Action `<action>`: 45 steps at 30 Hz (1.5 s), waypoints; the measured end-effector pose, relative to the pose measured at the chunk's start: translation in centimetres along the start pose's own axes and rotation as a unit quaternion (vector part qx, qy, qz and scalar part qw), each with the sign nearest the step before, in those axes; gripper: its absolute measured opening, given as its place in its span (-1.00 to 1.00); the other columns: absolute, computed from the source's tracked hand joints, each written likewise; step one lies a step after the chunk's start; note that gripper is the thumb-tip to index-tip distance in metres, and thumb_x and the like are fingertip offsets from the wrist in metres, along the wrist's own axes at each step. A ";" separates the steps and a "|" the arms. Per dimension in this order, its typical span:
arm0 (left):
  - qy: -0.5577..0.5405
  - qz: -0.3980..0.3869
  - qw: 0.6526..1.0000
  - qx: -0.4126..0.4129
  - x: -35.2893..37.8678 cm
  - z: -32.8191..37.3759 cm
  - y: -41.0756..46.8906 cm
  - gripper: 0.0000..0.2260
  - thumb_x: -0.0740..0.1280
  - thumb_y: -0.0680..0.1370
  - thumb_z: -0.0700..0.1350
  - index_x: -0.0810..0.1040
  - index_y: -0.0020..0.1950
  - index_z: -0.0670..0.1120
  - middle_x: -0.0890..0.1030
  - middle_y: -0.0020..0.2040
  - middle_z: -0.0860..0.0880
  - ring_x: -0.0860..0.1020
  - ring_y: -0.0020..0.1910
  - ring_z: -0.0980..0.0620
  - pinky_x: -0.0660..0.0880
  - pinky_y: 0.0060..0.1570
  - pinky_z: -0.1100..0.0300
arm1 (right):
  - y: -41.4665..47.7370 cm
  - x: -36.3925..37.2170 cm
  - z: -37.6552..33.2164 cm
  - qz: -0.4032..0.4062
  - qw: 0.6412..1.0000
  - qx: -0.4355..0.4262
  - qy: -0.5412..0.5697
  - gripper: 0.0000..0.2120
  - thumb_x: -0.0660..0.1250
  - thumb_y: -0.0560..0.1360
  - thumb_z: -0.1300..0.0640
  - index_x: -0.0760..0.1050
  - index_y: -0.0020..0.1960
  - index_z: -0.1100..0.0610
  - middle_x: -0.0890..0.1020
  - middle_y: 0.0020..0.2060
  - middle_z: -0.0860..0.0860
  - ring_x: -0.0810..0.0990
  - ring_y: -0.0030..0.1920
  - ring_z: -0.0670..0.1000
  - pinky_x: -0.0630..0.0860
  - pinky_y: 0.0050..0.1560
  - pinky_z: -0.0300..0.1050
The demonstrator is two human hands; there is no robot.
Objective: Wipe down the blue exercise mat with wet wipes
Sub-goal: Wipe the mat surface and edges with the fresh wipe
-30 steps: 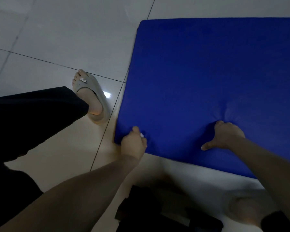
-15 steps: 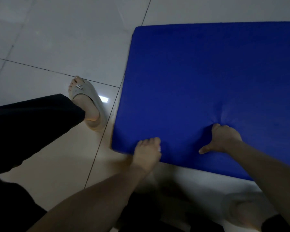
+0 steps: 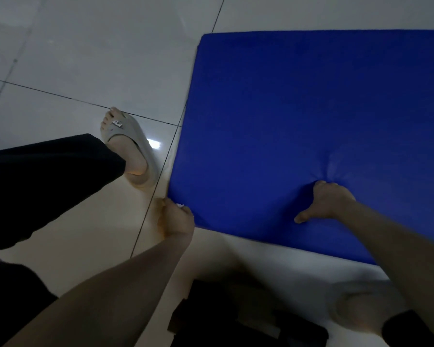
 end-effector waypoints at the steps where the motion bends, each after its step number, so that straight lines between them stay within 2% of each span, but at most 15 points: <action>1: -0.002 -0.022 1.000 0.018 0.7 0.6 -0.7 -0.82 0.29 0.62 -0.17 0.41 0.15 -0.23 0.53 -0.15 -0.07 0.57 -0.19 -0.08 0.36 -0.39 0.19 | 0.1 -0.2 0.2 -0.030 0.999 -0.001 0.034 -0.26 0.59 0.22 -0.29 0.35 0.10 0.16 0.55 -0.08 0.03 0.56 -0.18 0.04 0.55 -0.21 -0.11; 3: 0.033 -0.071 0.995 0.058 2.3 2.2 -2.5 -0.81 0.29 0.62 -0.11 0.38 0.14 -0.18 0.59 -0.10 -0.11 0.60 -0.18 -0.09 0.48 -0.34 0.15 | -0.2 -0.7 0.3 -0.090 0.989 0.004 0.113 -0.50 0.57 0.35 -0.05 0.36 0.04 0.17 0.51 -0.19 0.08 0.52 -0.30 0.06 0.53 -0.29 -0.12; 5: 0.062 -0.102 0.988 0.095 3.9 3.8 -4.7 -0.81 0.27 0.63 -0.05 0.37 0.14 -0.12 0.58 -0.08 -0.09 0.62 -0.15 -0.08 0.59 -0.19 0.03 | -0.5 -0.7 -0.1 -0.106 0.988 0.002 0.109 -0.57 0.52 0.41 0.04 0.33 0.05 0.16 0.46 -0.17 0.08 0.50 -0.27 0.07 0.54 -0.27 -0.10; 9: 0.068 -0.123 0.980 0.144 6.7 7.0 -8.4 -0.80 0.18 0.66 -0.01 0.35 0.19 -0.12 0.57 0.00 -0.11 0.60 -0.06 -0.09 0.55 -0.10 0.01 | -1.0 -0.9 -0.9 -0.051 0.998 -0.019 -0.009 -0.50 0.46 0.47 -0.07 0.29 0.16 0.18 0.44 -0.04 0.04 0.54 -0.08 0.09 0.58 0.00 -0.05; 12: 0.071 -0.142 0.974 0.164 8.5 8.8 -10.9 -0.80 0.12 0.69 0.00 0.34 0.20 -0.11 0.57 0.02 -0.12 0.58 -0.05 -0.08 0.52 -0.09 0.02 | -0.6 -0.8 -0.7 -0.047 0.999 -0.021 -0.004 -0.49 0.47 0.46 -0.08 0.29 0.17 0.17 0.41 -0.15 -0.01 0.53 -0.12 0.07 0.57 -0.03 -0.07; 16: 0.100 -0.163 0.954 0.231 10.2 11.1 -13.6 -0.83 0.08 0.71 -0.01 0.31 0.21 -0.08 0.54 0.03 -0.07 0.57 -0.07 -0.03 0.54 -0.07 0.07 | -0.1 -0.4 -0.8 -0.052 0.998 -0.024 -0.017 -0.52 0.48 0.44 -0.08 0.30 0.12 0.14 0.41 -0.03 0.00 0.55 -0.07 0.09 0.62 0.06 -0.01; 18: 0.111 -0.178 0.941 0.266 11.1 12.4 -15.1 -0.83 0.09 0.71 -0.01 0.34 0.20 -0.07 0.54 0.03 -0.06 0.57 -0.09 -0.01 0.54 -0.10 0.09 | 0.2 -0.3 -0.9 -0.057 0.998 -0.022 -0.011 -0.53 0.48 0.43 -0.07 0.32 0.11 0.14 0.41 -0.08 -0.01 0.57 -0.05 0.09 0.63 0.04 0.01; 22: 0.213 -0.200 0.849 0.441 14.9 16.3 -21.2 -0.79 0.18 0.67 -0.07 0.43 0.24 -0.15 0.60 -0.03 -0.10 0.58 -0.21 -0.01 0.45 -0.31 0.12 | 0.6 0.0 -0.4 -0.043 0.999 -0.016 0.003 -0.49 0.50 0.41 -0.07 0.30 0.12 0.16 0.43 -0.17 0.01 0.56 -0.10 0.07 0.60 -0.13 -0.04; 26: 0.220 -0.200 0.787 0.541 13.3 17.6 -20.1 -0.88 0.38 0.54 -0.09 0.48 -0.02 -0.09 0.57 -0.28 -0.04 0.54 -0.40 -0.01 0.35 -0.41 0.16 | 0.8 0.1 -0.1 -0.029 0.999 -0.011 0.026 -0.41 0.51 0.38 -0.10 0.30 0.20 0.16 0.50 -0.11 0.06 0.58 -0.07 0.09 0.56 -0.17 -0.05; 28: 0.215 -0.164 0.826 0.495 11.1 16.9 -15.1 -0.85 0.38 0.51 -0.08 0.48 0.01 -0.09 0.62 -0.14 -0.10 0.62 -0.22 -0.11 0.49 -0.29 0.07 | 0.7 -0.1 -0.1 -0.022 0.999 -0.013 0.024 -0.42 0.49 0.39 -0.10 0.29 0.19 0.16 0.48 -0.10 0.05 0.56 -0.02 0.10 0.54 -0.15 -0.05; 31: 0.160 -0.109 0.940 0.282 5.8 12.6 -5.6 -0.84 0.27 0.59 -0.03 0.42 0.09 -0.08 0.57 0.03 -0.13 0.59 -0.01 -0.18 0.52 -0.10 0.00 | 0.6 -0.1 0.2 -0.016 0.999 0.003 0.037 -0.36 0.46 0.39 -0.10 0.28 0.30 0.20 0.48 0.07 0.10 0.54 0.04 0.11 0.53 -0.12 -0.05; 33: 0.108 -0.078 0.980 0.147 2.3 8.2 -0.4 -0.83 0.28 0.60 -0.04 0.41 0.12 -0.10 0.53 0.06 -0.13 0.57 0.00 -0.18 0.49 -0.10 0.00 | 0.6 -0.2 0.4 0.000 0.999 0.007 0.042 -0.24 0.42 0.42 -0.13 0.20 0.44 0.22 0.41 0.24 0.19 0.51 0.16 0.16 0.53 0.00 -0.04; 36: 0.086 -0.073 0.989 0.092 0.6 4.1 2.6 -0.86 0.32 0.60 -0.12 0.46 0.11 -0.15 0.52 0.12 -0.20 0.52 -0.04 -0.14 0.51 -0.06 0.00 | 0.3 0.8 0.8 -0.008 0.997 0.020 0.068 -0.22 0.34 0.50 -0.13 0.09 0.52 0.22 0.30 0.40 0.25 0.46 0.30 0.22 0.50 0.14 -0.02; 41: 0.123 -0.019 0.991 0.039 -0.4 2.8 2.4 -0.74 0.36 0.57 0.03 0.42 0.13 -0.10 0.44 0.18 -0.19 0.48 0.07 -0.14 0.50 0.03 0.02 | -0.3 0.6 0.1 0.010 0.993 0.024 0.111 -0.40 0.27 0.58 -0.05 0.20 0.47 0.24 0.36 0.39 0.25 0.53 0.17 0.16 0.48 -0.01 -0.08; 45: -0.036 -0.064 0.996 -0.046 -1.0 1.2 3.0 -0.57 0.47 0.50 0.08 0.37 0.19 -0.09 0.53 0.07 -0.10 0.55 -0.04 -0.08 0.54 -0.13 0.03 | -0.4 0.1 -2.9 0.030 0.992 -0.056 0.113 -0.70 0.28 0.56 -0.04 0.39 0.16 0.14 0.52 0.03 0.03 0.54 -0.06 0.02 0.49 -0.15 -0.10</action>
Point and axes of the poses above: each hand's wrist, its own y-axis towards the middle knuckle, its own x-axis out of the palm, z = x × y, the point moved 8 cm from there along y, towards the middle knuckle
